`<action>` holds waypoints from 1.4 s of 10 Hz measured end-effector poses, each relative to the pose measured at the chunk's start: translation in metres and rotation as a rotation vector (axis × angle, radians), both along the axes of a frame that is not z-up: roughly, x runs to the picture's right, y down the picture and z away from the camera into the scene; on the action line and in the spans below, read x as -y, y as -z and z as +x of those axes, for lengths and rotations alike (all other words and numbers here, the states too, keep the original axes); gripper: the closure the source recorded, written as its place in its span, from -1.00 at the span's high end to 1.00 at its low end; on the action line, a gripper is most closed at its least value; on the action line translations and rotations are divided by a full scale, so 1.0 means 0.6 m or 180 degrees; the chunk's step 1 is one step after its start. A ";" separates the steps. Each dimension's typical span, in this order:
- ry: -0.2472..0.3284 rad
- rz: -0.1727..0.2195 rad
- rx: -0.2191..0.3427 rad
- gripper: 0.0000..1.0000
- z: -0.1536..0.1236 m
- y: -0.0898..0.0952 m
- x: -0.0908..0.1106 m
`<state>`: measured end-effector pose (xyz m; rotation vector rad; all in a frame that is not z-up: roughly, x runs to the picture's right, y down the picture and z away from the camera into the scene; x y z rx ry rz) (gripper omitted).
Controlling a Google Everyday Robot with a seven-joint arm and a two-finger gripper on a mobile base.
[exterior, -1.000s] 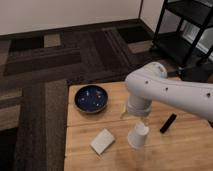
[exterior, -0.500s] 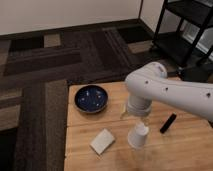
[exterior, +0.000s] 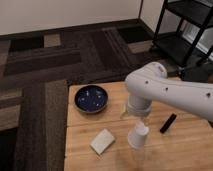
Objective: Place the ceramic cup over the eraser
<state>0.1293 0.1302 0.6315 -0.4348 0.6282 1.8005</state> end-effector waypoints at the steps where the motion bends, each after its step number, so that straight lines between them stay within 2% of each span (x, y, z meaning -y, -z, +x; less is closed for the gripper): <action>1: -0.0001 0.0000 0.0000 0.30 0.000 0.000 0.000; 6: -0.0078 -0.0011 0.0024 0.30 0.017 0.005 -0.010; 10: -0.0101 0.0019 -0.0018 0.30 0.044 0.013 -0.033; 14: -0.0054 -0.0015 0.0018 0.30 0.052 -0.010 -0.058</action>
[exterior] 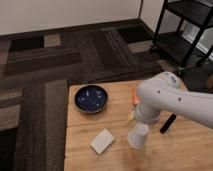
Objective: Place the ceramic cup over the eraser
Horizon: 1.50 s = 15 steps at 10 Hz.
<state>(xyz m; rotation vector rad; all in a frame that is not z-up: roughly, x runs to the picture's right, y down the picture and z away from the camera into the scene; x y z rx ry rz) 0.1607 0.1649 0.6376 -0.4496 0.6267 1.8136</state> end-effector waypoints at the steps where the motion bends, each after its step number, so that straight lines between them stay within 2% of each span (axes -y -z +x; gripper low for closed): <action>1: 0.0000 -0.0010 -0.0005 0.30 0.001 -0.006 -0.005; 5: 0.0026 -0.0026 -0.0001 0.26 -0.004 -0.026 -0.016; 6: 0.0031 -0.0028 -0.0009 0.08 -0.004 -0.029 -0.017; 9: 0.0043 -0.0037 -0.0024 -0.81 -0.009 -0.034 -0.018; 10: 0.0039 -0.0039 -0.0057 -0.99 -0.007 -0.029 -0.015; 13: -0.0023 -0.0022 -0.0120 -1.00 -0.005 -0.004 0.011; 15: -0.0047 0.0023 -0.0060 -1.00 -0.008 0.016 0.036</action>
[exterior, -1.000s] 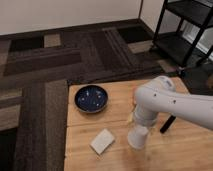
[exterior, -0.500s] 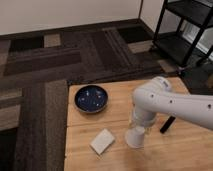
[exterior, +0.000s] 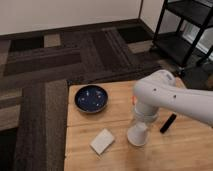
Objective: Place the ceramic cup over the eraser
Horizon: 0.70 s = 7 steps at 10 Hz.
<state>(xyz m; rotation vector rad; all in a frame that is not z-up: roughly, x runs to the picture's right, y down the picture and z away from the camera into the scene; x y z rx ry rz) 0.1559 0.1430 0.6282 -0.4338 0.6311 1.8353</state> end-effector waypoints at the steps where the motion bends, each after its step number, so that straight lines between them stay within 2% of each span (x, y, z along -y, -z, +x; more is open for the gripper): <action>1: -0.0015 0.0022 0.0036 -1.00 0.002 0.010 0.013; 4: -0.0040 0.0080 0.0064 -1.00 0.032 0.038 0.053; 7: 0.0093 0.0166 -0.0045 -1.00 0.073 0.075 0.110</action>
